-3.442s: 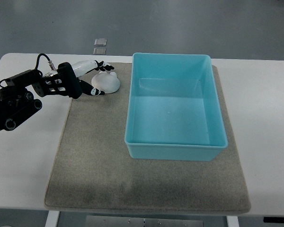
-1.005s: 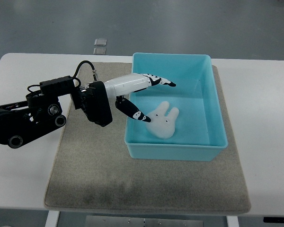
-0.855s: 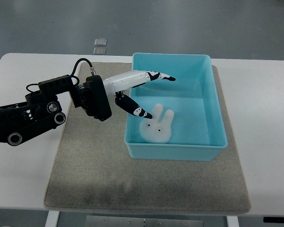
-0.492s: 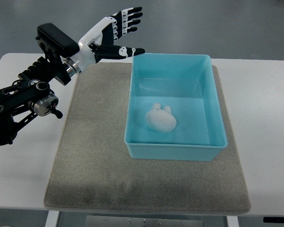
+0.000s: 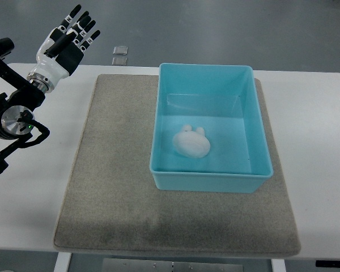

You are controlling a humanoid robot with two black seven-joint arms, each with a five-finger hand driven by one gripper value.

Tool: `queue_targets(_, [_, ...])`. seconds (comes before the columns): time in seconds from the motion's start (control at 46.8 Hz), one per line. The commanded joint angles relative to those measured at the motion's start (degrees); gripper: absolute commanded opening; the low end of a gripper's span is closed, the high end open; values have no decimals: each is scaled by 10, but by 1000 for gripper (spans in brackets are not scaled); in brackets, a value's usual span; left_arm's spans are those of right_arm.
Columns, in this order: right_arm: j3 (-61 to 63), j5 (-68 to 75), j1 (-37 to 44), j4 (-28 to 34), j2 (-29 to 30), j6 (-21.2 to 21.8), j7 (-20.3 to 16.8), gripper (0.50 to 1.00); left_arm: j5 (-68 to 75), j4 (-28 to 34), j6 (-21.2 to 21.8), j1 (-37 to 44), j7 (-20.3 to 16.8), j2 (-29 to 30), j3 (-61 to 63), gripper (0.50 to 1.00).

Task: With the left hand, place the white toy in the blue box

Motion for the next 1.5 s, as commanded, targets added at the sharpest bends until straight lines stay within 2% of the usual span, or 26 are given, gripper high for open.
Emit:
queue_targets(0.0, [0, 0, 0, 0, 0, 0, 0, 936, -12, 11, -3, 10, 9, -1, -3, 994])
queue_targets(0.235, [0, 0, 0, 0, 0, 0, 0, 936, -102, 13, -3, 41, 33, -5, -1, 994])
queue_targets(0.47, [0, 0, 0, 0, 0, 0, 0, 936, -100, 9, -4, 64, 33, -16, 0, 994])
queue_targets(1.154, [0, 0, 0, 0, 0, 0, 0, 936, -90, 14, -3, 62, 23, -18, -4, 996])
queue_targets(1.475, [0, 0, 0, 0, 0, 0, 0, 936, -91, 13, -3, 67, 21, -43, -26, 996])
